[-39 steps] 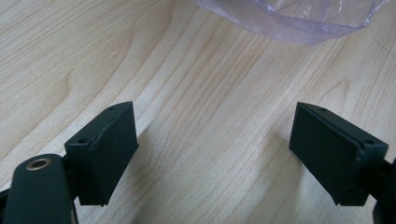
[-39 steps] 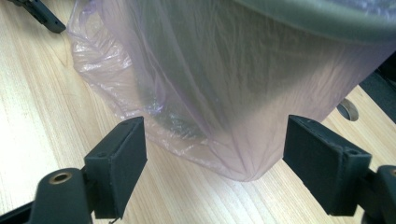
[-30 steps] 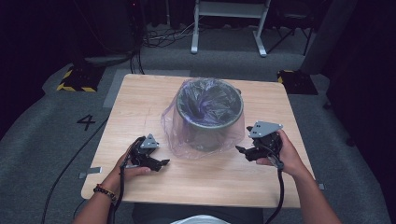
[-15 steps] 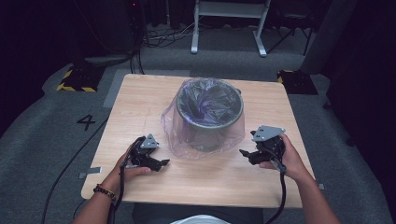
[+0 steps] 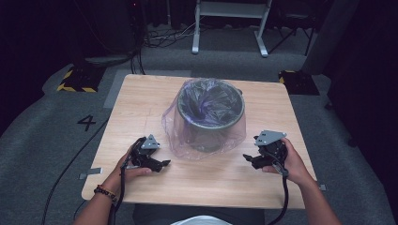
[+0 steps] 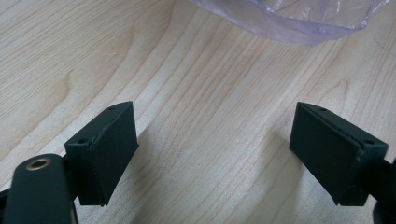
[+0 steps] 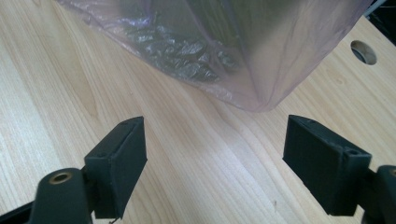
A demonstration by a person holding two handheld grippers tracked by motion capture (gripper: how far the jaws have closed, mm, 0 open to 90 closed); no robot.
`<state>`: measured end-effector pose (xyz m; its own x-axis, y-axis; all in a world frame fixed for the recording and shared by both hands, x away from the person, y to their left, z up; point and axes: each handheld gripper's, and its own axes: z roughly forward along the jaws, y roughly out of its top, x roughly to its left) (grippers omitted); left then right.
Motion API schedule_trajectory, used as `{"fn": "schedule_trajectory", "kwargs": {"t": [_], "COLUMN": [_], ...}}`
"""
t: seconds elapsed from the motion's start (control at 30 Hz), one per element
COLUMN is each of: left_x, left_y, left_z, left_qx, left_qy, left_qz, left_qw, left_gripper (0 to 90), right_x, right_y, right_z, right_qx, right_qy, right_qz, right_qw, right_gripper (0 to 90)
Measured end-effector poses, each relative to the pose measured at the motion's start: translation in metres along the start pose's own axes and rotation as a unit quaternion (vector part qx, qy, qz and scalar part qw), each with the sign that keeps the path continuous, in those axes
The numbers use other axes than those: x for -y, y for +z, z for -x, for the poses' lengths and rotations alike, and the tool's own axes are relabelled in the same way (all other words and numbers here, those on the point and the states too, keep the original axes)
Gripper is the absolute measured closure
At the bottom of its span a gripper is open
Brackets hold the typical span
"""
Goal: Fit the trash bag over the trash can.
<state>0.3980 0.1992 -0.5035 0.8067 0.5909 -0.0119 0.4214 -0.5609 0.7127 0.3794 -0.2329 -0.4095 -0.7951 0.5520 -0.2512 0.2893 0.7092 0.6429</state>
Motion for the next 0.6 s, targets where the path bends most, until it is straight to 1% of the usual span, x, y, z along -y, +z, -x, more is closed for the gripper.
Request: {"fn": "schedule_trajectory", "kwargs": {"t": [0.23, 0.47, 0.6], "left_x": [0.000, 0.000, 0.000], "left_y": [0.000, 0.000, 0.000], "left_z": [0.000, 0.000, 0.000], "left_qx": [0.000, 0.000, 0.000], "left_qy": [0.000, 0.000, -0.001], "left_qz": [0.000, 0.000, -0.001], "left_qw": [1.0000, 1.0000, 1.0000], "left_gripper": [14.9, 14.9, 14.9], "right_x": [0.007, 0.016, 0.023], "right_y": [0.006, 0.008, 0.010], "right_z": [-0.001, -0.002, -0.002], "right_qx": [-0.001, -0.009, -0.012], "right_qy": [0.007, 0.013, 0.019], "right_qz": [-0.010, -0.019, -0.019], "right_qw": [0.9999, 0.9997, 0.9996], "right_gripper": [21.7, 21.7, 21.7]}}
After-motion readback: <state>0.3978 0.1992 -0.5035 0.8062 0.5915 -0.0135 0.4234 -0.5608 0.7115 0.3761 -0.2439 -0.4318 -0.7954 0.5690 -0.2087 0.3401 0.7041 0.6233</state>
